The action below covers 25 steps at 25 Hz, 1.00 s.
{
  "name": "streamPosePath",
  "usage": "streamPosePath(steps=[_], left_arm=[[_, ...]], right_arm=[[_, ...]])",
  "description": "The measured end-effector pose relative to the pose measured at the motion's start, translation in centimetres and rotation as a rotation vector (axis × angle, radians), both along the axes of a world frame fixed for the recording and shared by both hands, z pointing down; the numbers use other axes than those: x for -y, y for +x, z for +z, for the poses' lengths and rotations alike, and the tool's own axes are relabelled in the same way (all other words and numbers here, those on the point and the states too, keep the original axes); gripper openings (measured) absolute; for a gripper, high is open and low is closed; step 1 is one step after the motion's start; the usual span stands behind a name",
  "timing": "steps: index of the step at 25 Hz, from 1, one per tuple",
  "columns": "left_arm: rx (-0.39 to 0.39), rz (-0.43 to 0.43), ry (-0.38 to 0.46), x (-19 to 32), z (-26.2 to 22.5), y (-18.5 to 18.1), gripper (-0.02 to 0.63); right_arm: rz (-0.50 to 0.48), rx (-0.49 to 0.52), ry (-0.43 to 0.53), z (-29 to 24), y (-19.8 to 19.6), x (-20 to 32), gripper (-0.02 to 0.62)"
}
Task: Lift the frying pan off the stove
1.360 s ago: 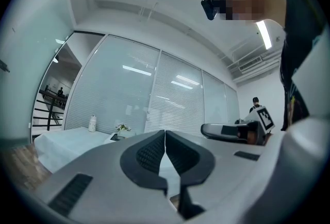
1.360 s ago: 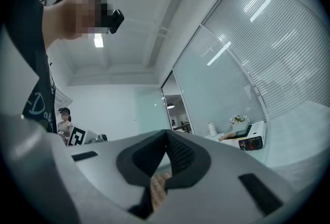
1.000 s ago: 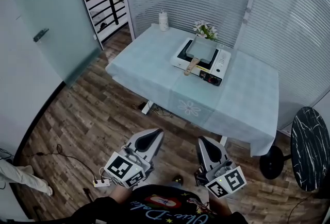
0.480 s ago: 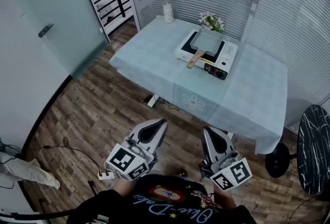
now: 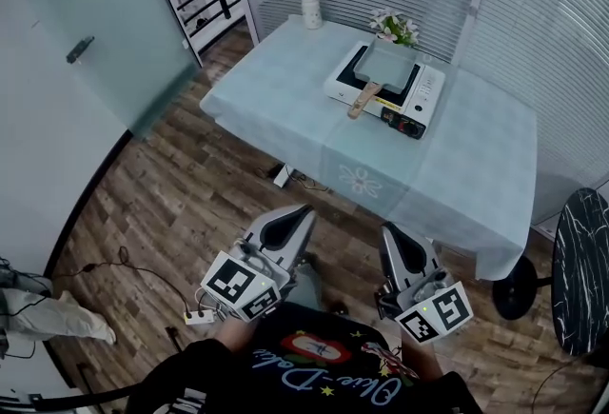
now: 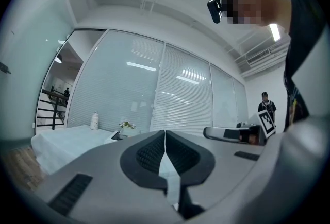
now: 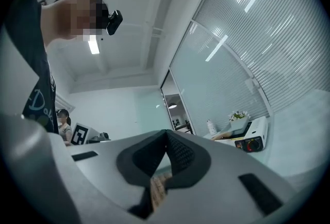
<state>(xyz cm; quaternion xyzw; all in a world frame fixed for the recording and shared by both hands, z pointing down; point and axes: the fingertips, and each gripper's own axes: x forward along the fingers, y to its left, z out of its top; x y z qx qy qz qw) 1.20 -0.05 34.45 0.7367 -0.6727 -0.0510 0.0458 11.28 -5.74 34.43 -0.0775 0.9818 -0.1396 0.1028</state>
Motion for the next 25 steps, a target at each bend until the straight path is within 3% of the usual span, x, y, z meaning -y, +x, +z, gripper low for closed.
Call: streamPosePath(steps=[9,18,25], left_arm=[[-0.026,0.115,0.033,7.0,0.4,-4.1,0.006],[-0.046,0.288,0.058,16.7,0.0,-9.8,0.006],[-0.078,0.367,0.034,22.6,0.4,-14.1,0.006]], right_arm=[[0.139,-0.028,0.017,0.0,-1.7,5.0,0.000],[0.258,-0.047,0.028,-0.4,-8.2,11.7,0.000],[0.321,-0.087,0.016,-0.3,-12.5,15.9,0.000]])
